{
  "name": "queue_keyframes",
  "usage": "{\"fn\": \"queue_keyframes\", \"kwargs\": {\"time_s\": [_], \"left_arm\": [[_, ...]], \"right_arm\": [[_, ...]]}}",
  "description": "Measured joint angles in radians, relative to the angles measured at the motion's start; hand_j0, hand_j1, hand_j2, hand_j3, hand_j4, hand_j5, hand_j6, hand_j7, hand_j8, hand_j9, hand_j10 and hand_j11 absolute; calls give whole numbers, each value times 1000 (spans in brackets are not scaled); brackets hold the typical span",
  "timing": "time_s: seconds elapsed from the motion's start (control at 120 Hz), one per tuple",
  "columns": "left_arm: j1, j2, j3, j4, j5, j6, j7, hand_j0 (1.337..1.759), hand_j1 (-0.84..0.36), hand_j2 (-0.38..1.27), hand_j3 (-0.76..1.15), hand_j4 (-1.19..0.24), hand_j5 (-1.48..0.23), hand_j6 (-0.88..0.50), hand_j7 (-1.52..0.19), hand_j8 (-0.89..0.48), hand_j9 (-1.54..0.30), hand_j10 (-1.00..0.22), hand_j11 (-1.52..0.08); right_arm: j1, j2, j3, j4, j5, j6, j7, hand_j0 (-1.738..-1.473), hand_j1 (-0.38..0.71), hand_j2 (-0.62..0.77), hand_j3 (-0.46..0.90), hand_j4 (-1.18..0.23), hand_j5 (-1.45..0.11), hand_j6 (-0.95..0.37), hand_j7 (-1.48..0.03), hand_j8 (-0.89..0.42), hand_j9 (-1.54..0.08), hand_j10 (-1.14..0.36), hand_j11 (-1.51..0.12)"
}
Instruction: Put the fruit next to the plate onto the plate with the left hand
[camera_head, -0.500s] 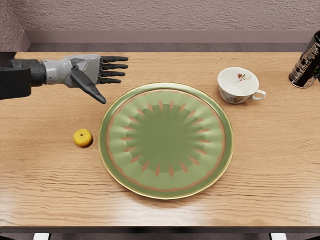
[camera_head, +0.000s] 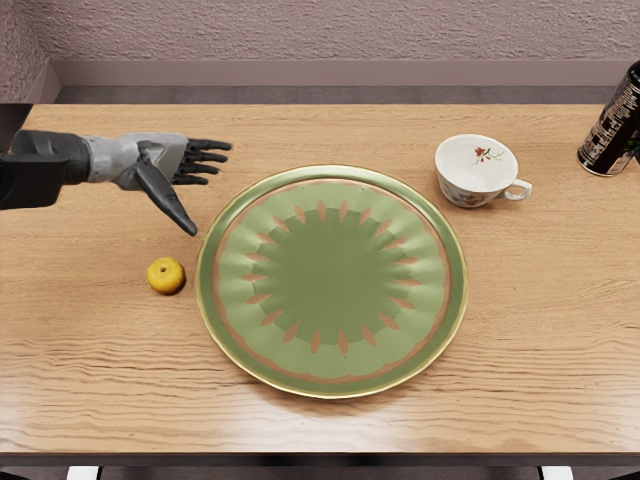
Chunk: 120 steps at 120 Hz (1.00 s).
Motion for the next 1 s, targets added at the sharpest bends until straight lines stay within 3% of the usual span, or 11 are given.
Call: {"fn": "queue_keyframes", "kwargs": {"time_s": [0.1, 0.192, 0.358, 0.442, 0.525, 0.775, 1.0], "left_arm": [[-11, -2, 33, -7, 85, 141, 9, 1658, 349, 1, 0, -1, 0, -1, 0, -1, 0, -1, 0], [-13, 9, 83, -60, 122, 281, 15, 1658, 349, 1, 0, -1, 0, -1, 0, -1, 0, -1, 0], [-60, 109, 255, -340, 165, 662, 19, 1658, 349, 1, 0, -1, 0, -2, 0, -2, 0, -1, 0], [-63, 128, 325, -452, 174, 763, 19, 1658, 349, 1, 0, -1, 0, -2, 0, -2, 0, -1, 0], [-72, 166, 380, -519, 177, 806, 13, 1658, 349, 1, 0, -1, 0, -2, 0, -2, 0, -1, 0], [-74, 225, 463, -578, 180, 735, 7, 1658, 328, 5, 0, -20, -24, -21, -24, -21, -24, -20, -24], [-83, 219, 472, -583, 181, 896, 8, 1658, 276, 14, 0, -64, -81, -64, -81, -65, -81, -64, -81]], "right_arm": [[0, 0, 0, 0, 0, 0, 0, -1658, -331, -3, 0, -15, -20, -15, -20, -15, -20, -15, -20], [0, 0, 0, 0, 0, 0, 0, -1658, -331, -3, 0, -15, -20, -15, -20, -15, -20, -15, -20], [-1, 0, 0, 0, 0, 0, 0, -1658, -331, -3, 0, -15, -20, -15, -20, -15, -20, -15, -20], [-1, 0, 0, 0, 0, 0, 0, -1658, -331, -3, 0, -15, -20, -15, -20, -15, -20, -15, -20], [-1, 0, 0, 0, 0, 0, 0, -1658, -331, -3, 0, -15, -20, -15, -20, -15, -20, -15, -20], [-1, 0, 0, 0, 0, 0, 0, -1658, -331, -3, 0, -15, -20, -15, -20, -15, -20, -15, -20], [-1, 0, 0, 0, 0, 0, 0, -1658, -331, -3, 0, -15, -20, -15, -20, -15, -20, -15, -20]]}}
